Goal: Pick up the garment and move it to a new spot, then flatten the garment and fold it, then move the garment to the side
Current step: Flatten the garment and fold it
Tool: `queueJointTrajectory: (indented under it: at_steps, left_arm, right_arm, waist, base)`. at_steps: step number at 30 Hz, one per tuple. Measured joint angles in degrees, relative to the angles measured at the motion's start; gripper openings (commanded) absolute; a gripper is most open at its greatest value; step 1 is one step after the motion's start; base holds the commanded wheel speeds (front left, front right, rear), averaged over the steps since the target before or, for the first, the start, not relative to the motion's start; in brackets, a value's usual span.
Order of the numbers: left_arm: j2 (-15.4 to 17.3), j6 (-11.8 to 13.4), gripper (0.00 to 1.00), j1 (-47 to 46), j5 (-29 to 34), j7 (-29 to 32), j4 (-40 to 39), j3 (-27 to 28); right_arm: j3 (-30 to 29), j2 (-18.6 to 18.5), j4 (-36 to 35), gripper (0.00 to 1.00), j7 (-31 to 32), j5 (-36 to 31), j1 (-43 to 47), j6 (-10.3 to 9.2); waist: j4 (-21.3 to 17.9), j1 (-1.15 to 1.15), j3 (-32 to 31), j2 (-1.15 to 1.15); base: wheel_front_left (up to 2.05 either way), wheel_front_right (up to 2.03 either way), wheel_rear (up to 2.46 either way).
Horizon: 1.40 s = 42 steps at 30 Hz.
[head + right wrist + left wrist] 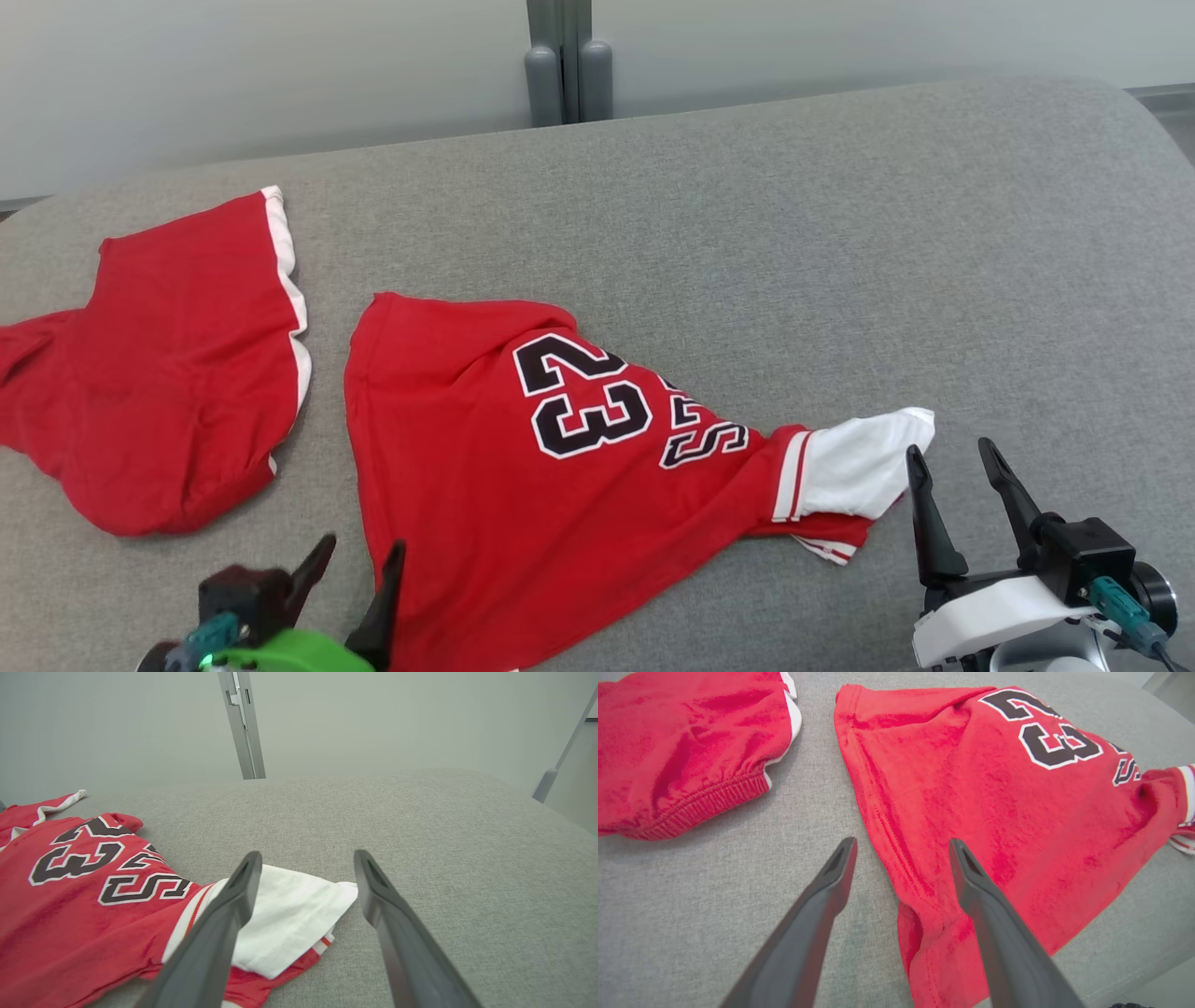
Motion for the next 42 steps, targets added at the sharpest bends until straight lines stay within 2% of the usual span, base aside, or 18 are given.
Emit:
queueJointTrajectory:
  at_steps: [2,4,9,12,17,22,26,30,31,32,35,40,42]
  left_arm:
    - [-1.1,0.1,1.0,-3.2,1.6,0.1,-1.8,-0.7]
    - [-3.3,-0.8,1.0,-7.4,4.0,1.4,-2.2,-2.7]
    - [-9.3,-6.2,1.0,-19.2,7.0,6.6,3.4,-7.6]
    - [-12.4,-10.7,1.0,-26.2,8.3,11.5,9.6,-11.1]
    - [-16.1,-16.3,1.0,-35.5,8.9,17.1,18.1,-13.5]
    - [-18.5,-20.8,1.0,-40.5,6.3,23.9,26.6,-15.9]
    - [-19.5,-22.2,1.0,-43.9,6.4,25.9,31.3,-18.9]
    - [-19.7,-22.4,1.0,-44.5,5.0,29.4,34.6,-22.8]
    - [-19.6,-22.4,0.47,-44.9,4.1,29.8,34.4,-23.9]
    - [-19.4,-22.4,0.0,-45.3,2.9,30.3,34.0,-24.9]
    - [-18.9,-22.4,0.0,-46.0,1.1,29.9,33.4,-27.2]
    - [-19.6,-22.7,0.0,-47.0,1.6,22.0,37.0,-26.7]
    - [-20.0,-21.7,0.0,-48.5,2.4,18.2,39.2,-25.4]
  right_arm:
    - [0.0,0.0,-0.1,1.0,0.0,-0.1,-0.2,0.0]
    - [0.4,0.0,-0.2,1.0,0.0,-0.1,-0.5,0.0]
    - [2.3,0.0,-0.1,1.0,0.0,-0.1,-2.3,0.0]
    - [2.7,0.0,0.1,1.0,0.0,0.0,-2.9,0.0]
    - [3.3,0.0,0.2,1.0,0.0,0.3,-3.6,0.01]
    - [3.7,0.0,0.2,1.0,0.0,0.9,-3.7,0.01]
    - [4.0,-0.1,0.4,1.0,0.0,1.3,-4.2,0.0]
    - [4.4,0.0,0.6,1.0,0.0,1.5,-4.8,0.01]
    - [4.4,0.0,0.6,1.0,0.0,1.5,-4.9,0.01]
    - [4.3,0.0,0.6,1.0,0.0,1.5,-5.1,0.0]
    - [4.1,-0.1,0.6,1.0,0.0,1.4,-5.1,0.0]
    - [4.1,0.0,0.8,1.0,0.0,1.1,-5.5,0.01]
    - [4.3,0.0,0.8,1.0,0.0,0.8,-5.8,0.01]
  waist:
    - [-0.5,0.0,0.1,0.0]
    - [-1.0,0.0,0.3,0.0]
    - [-2.7,0.0,1.4,0.0]
    - [-4.2,0.0,2.2,0.0]
    - [-6.7,0.0,3.8,0.0]
    - [-8.7,0.0,5.7,0.0]
    - [-9.8,0.0,7.4,0.0]
    - [-10.6,0.0,8.4,0.0]
    - [-10.7,0.0,8.6,0.0]
    - [-10.8,0.0,8.8,0.0]
    - [-10.4,0.0,9.0,0.0]
    - [-9.2,0.0,8.9,0.0]
    - [-8.8,0.0,8.9,0.0]
  base:
    - [0.0,0.0,0.0]
    - [0.0,0.0,0.0]
    - [0.0,0.0,0.0]
    - [0.0,0.0,0.0]
    - [0.0,0.0,0.0]
    - [0.0,0.0,0.0]
    - [0.0,0.0,0.0]
    - [0.0,0.0,0.0]
    - [0.0,0.0,0.0]
    - [0.0,0.0,0.0]
    - [0.0,0.0,0.0]
    - [0.0,0.0,0.0]
    - [0.0,0.0,0.0]
